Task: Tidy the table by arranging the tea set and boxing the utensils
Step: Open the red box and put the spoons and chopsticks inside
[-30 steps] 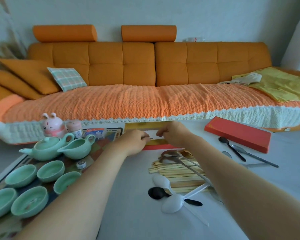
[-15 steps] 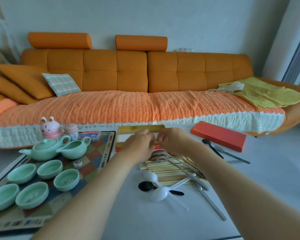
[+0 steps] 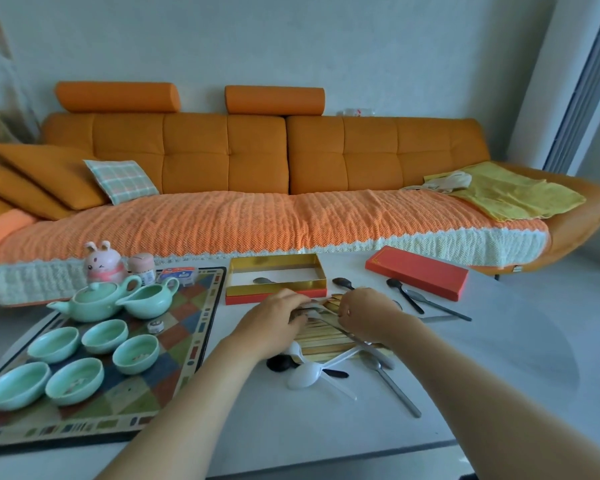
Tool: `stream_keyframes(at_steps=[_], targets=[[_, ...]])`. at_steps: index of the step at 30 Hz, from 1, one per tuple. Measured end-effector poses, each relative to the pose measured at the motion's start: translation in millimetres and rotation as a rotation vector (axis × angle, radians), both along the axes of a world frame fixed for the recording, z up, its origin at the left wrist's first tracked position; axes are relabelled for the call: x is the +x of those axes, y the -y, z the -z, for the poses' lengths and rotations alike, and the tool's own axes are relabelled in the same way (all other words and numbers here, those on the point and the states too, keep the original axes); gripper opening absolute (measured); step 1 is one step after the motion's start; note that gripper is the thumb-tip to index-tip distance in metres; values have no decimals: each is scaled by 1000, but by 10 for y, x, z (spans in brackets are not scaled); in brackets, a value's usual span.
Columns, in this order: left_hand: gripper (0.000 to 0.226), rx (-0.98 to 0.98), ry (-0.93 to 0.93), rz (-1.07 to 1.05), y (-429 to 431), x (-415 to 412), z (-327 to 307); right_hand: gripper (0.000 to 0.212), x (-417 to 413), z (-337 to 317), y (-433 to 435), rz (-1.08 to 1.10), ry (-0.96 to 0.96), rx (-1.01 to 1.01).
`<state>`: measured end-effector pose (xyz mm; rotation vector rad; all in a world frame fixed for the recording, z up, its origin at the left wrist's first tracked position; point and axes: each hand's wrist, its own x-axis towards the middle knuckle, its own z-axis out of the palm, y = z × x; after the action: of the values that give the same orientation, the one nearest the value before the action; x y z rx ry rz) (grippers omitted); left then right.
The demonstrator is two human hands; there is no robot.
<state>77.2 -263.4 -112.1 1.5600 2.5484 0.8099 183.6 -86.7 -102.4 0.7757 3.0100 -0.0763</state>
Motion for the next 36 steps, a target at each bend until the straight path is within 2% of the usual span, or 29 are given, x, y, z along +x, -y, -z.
stream_keyframes(at_steps=[3,11,13,16,21,25,29,33,36], targets=[[39,50,-24,-35,-16,-58,-67,21,-35,12,-9,-17,-10,-14],[51,169,-62,-81,21,-313,-166,14,-72,-174,26,-110,-307,-239],[44,202,-39,-87,31,-407,-176,14,-138,-198,42,-157,-361,-301],[30,265,-30,-123,43,-561,-177,29,-306,-201,60,-189,-393,-312],[26,309,-40,-239,50,-849,-178,41,-708,-206,52,-241,-410,-150],[34,222,-37,-347,101,-1073,-37,48,-1064,-231,-1,-145,-348,-223],[37,94,80,-426,169,-1226,73,51,-1338,-189,-25,-139,-243,-269],[38,124,248,-410,135,-1286,62,55,-1568,-81,3,-141,-151,-299],[41,169,277,-436,139,-1367,73,55,-1646,-53,7,-137,-152,-302]])
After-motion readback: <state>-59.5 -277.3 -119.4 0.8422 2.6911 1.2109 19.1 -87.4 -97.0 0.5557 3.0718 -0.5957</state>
